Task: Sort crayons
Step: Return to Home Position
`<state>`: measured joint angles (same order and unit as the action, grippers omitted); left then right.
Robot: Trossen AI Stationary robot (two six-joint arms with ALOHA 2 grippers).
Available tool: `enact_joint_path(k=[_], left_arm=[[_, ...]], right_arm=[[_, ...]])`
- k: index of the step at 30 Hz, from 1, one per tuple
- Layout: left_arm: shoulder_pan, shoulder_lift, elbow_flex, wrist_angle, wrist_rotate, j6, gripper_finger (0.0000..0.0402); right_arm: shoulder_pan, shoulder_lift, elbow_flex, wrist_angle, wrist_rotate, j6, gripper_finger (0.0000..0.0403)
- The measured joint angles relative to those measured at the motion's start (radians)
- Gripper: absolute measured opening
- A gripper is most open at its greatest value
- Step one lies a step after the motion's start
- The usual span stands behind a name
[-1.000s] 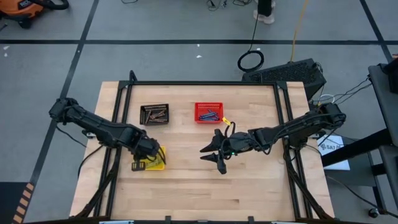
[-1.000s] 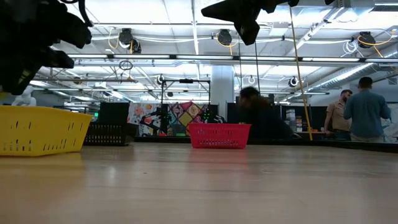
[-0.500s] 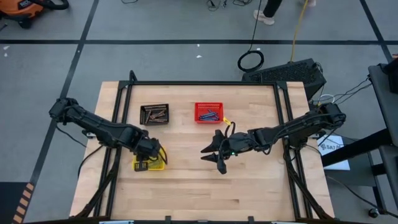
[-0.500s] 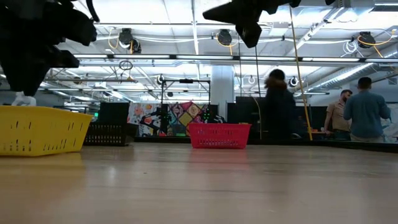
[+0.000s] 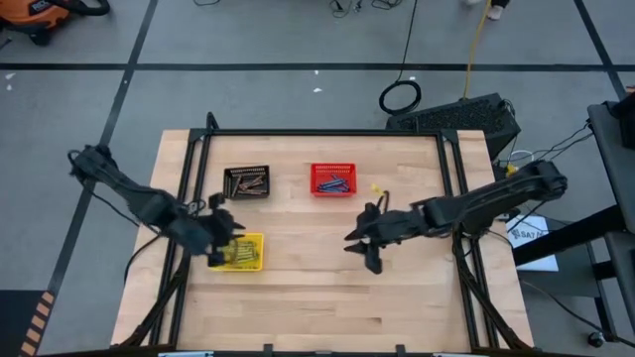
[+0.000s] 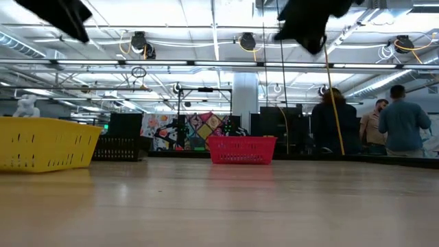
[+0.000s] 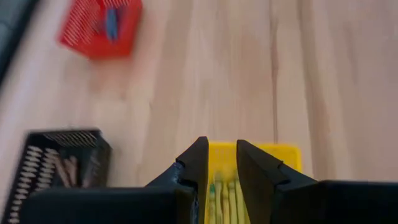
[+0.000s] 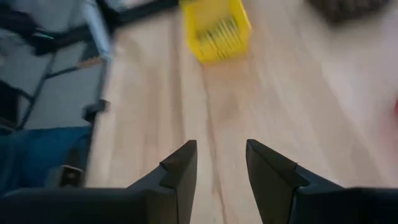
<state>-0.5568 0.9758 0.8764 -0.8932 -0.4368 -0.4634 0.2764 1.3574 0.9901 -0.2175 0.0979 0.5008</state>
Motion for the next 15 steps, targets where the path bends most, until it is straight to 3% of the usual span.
enact_joint_path(k=[5,10,15], left_arm=[[-0.104,-0.162,0.0,0.006,-0.089,0.0,0.0082],[-0.18,-0.281,-0.007,0.063,-0.1,0.043,0.0082],[-0.235,-0.383,-0.092,0.163,-0.099,0.111,0.0082]], right_arm=[[0.023,-0.138,0.0,0.011,-0.04,-0.153,0.0125],[0.073,-0.277,0.0,0.01,-0.051,-0.272,0.0125],[0.122,-0.395,-0.023,0.017,-0.051,-0.359,0.0125]])
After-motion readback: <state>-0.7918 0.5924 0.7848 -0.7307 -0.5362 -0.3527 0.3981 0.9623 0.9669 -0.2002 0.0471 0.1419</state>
